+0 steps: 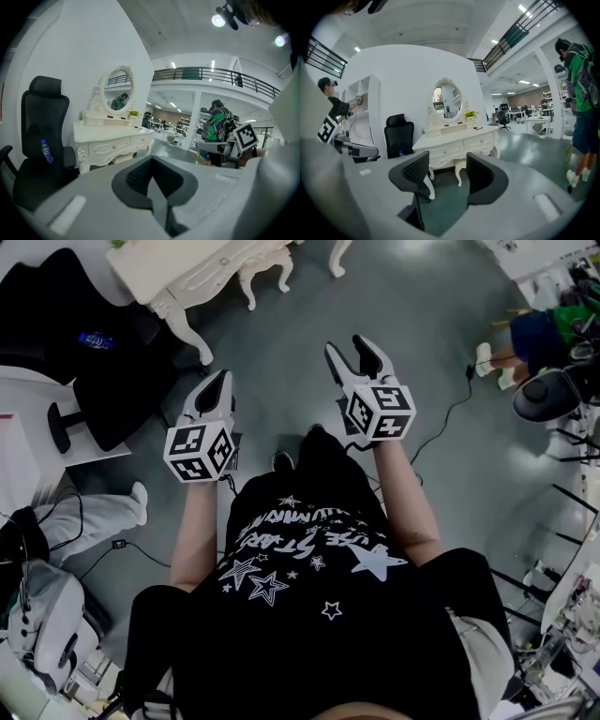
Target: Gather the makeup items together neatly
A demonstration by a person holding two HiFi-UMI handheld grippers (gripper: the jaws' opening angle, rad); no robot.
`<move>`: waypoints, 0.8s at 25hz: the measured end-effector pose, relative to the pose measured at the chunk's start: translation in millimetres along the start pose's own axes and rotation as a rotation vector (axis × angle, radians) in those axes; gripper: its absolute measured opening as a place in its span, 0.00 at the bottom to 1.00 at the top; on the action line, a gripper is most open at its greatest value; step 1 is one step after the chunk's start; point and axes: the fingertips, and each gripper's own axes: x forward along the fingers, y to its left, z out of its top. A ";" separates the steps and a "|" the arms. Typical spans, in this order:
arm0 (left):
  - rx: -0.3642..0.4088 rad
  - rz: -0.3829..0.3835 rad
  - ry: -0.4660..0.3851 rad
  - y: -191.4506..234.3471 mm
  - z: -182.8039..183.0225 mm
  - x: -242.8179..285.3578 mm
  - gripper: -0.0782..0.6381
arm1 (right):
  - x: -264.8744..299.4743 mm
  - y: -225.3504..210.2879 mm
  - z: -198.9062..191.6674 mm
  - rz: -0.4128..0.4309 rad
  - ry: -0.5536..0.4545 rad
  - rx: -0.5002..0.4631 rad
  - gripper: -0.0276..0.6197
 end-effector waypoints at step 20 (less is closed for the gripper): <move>-0.021 0.161 0.040 70.1 70.3 197.7 0.11 | 217.2 -146.8 37.2 0.017 0.142 0.114 0.65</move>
